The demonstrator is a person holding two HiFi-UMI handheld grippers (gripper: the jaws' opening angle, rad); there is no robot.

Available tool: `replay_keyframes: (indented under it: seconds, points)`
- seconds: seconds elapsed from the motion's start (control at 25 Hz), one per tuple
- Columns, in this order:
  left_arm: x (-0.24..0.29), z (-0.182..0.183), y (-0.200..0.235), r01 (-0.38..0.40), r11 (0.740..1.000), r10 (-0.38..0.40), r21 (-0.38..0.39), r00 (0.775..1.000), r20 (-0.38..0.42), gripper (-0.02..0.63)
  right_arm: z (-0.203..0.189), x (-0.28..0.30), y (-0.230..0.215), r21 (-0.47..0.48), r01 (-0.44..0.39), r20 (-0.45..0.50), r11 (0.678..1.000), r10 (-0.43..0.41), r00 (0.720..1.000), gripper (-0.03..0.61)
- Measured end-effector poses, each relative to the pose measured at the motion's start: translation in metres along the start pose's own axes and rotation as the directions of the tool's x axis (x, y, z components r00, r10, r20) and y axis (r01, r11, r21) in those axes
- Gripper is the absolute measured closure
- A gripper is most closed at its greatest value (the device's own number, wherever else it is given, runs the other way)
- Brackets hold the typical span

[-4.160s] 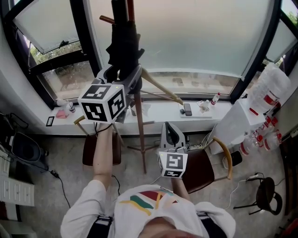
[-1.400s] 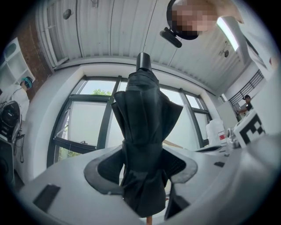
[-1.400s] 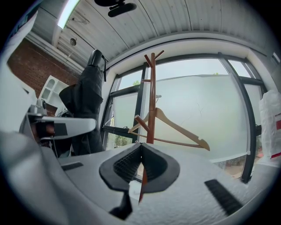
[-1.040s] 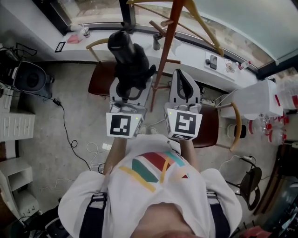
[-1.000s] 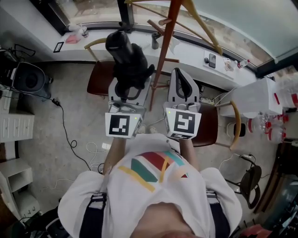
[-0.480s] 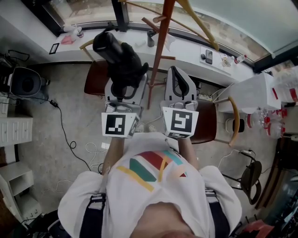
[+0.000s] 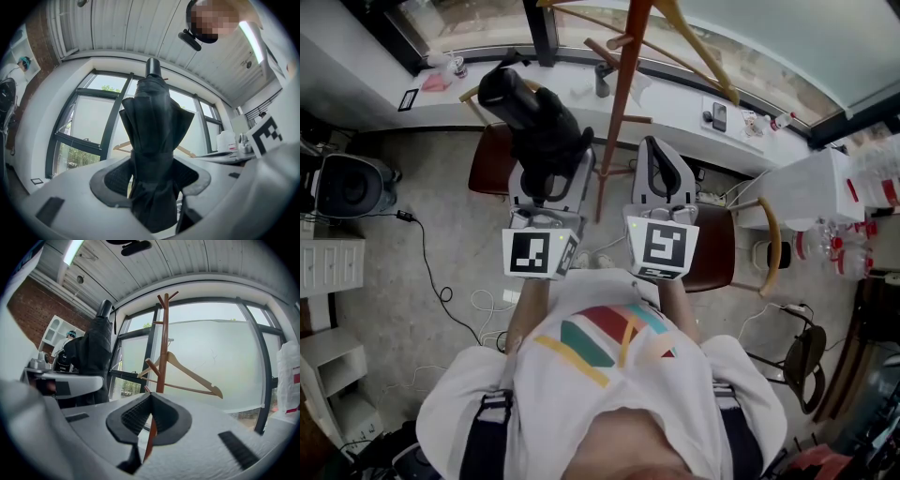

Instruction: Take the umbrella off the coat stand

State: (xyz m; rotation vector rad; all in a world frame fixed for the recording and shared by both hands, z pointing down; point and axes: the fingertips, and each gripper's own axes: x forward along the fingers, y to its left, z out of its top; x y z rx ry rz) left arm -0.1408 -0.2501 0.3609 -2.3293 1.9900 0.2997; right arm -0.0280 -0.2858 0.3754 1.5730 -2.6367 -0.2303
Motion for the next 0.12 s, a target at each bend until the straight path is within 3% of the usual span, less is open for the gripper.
replay_keyframes:
  seconds: [0.12]
  points:
    - [0.0014, 0.0000, -0.0004, -0.003, 1.000, 0.003, 0.004, 1.000, 0.001, 0.356, -0.0021, 0.0014, -0.0020, 0.000, 0.002, -0.008, 1.000, -0.002, 1.000, 0.578]
